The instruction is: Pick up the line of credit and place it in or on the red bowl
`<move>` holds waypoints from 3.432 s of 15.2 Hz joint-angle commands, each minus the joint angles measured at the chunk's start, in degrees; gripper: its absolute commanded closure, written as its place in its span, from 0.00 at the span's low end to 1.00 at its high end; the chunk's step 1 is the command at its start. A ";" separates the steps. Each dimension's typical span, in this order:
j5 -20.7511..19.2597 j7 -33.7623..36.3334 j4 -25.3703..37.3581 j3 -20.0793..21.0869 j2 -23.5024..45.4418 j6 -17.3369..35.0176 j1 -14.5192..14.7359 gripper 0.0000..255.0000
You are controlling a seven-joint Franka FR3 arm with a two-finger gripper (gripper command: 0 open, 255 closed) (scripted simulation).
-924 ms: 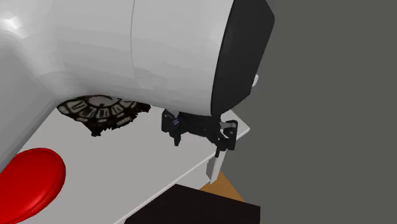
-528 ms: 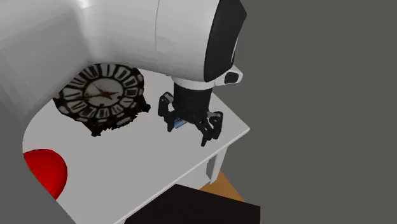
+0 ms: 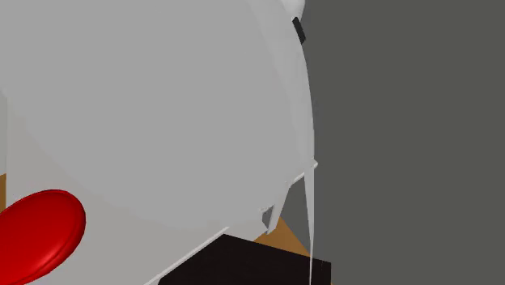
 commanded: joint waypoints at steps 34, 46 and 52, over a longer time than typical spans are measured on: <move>6.99 9.80 3.42 0.96 11.61 4.48 0.33 1.00; 6.96 12.56 9.69 0.54 8.99 -3.98 0.05 1.00; 7.06 14.00 13.46 0.31 8.32 -8.20 -0.08 1.00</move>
